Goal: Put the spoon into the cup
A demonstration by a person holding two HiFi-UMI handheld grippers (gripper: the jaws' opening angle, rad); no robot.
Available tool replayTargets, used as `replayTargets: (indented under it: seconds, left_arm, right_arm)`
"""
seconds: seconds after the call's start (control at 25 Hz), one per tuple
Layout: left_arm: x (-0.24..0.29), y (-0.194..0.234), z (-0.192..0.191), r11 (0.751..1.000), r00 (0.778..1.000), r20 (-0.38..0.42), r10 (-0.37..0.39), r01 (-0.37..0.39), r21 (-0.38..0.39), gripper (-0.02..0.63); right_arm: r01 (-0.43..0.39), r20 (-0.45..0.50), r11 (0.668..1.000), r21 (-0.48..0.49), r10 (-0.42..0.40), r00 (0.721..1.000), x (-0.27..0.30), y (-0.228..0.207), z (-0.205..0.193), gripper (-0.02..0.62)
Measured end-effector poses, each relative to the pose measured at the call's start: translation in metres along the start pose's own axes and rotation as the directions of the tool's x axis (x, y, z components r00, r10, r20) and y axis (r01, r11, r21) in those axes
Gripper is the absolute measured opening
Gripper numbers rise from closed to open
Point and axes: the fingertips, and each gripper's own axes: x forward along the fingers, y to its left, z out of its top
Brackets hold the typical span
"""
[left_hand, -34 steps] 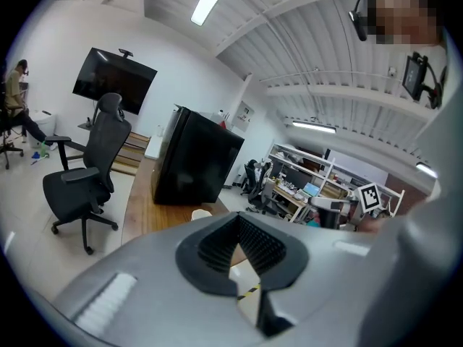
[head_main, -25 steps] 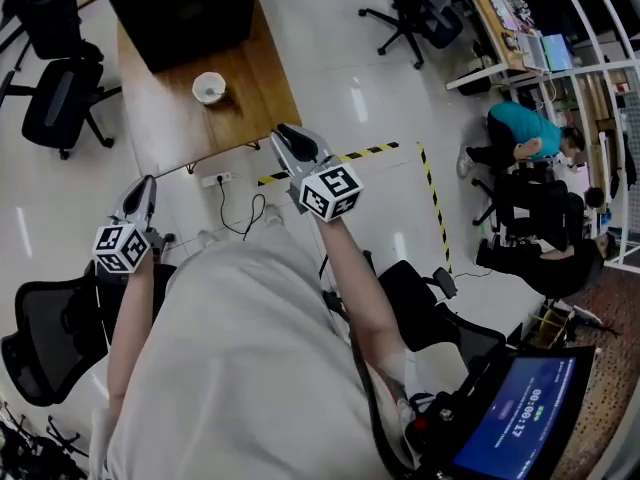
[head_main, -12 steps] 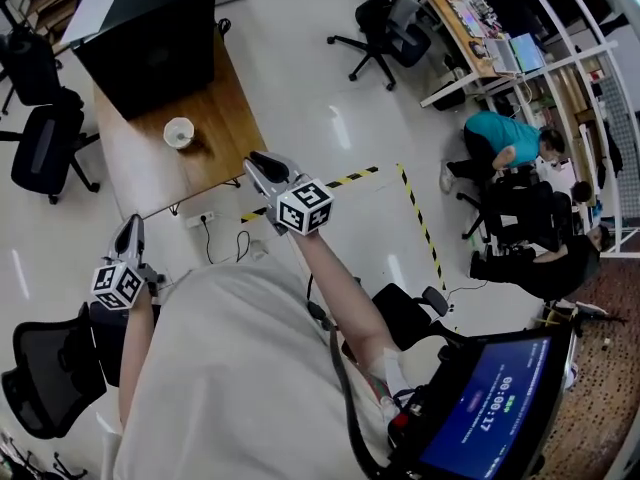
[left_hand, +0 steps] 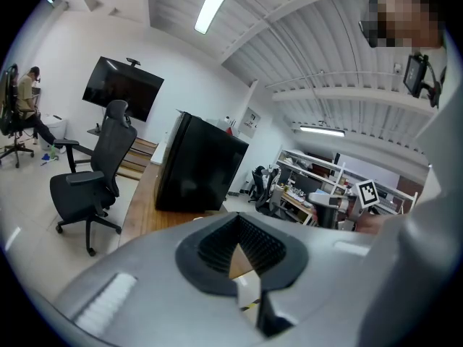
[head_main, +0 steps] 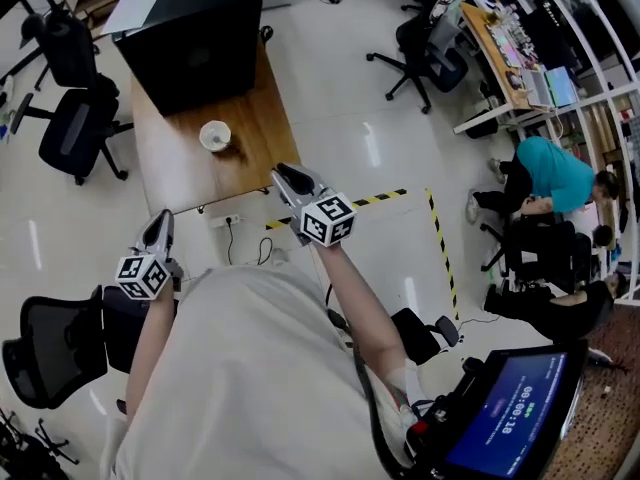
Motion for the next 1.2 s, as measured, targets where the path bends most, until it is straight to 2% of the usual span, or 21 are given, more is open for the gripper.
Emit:
replayTargets:
  seconds: [0.4, 0.6, 1.2]
  left_arm:
    - [-0.004, 0.002, -0.003, 1.000, 0.999, -0.015, 0.029, -0.029, -0.011, 0.005]
    - [-0.008, 0.003, -0.006, 0.999, 0.999, -0.026, 0.038, -0.039, -0.011, 0.005]
    - [-0.004, -0.015, -0.023, 1.000, 0.998, -0.069, -0.009, 0.010, 0.009, 0.005]
  right_arm:
    - [-0.003, -0.038, 1.000, -0.002, 0.003, 0.999, 0.006, 0.003, -0.018, 0.064]
    - [0.033, -0.056, 0.998, -0.052, -0.036, 0.998, 0.007, 0.000, -0.024, 0.020]
    - [0.042, -0.103, 0.997, -0.070, -0.049, 0.993, -0.002, 0.011, -0.050, 0.005]
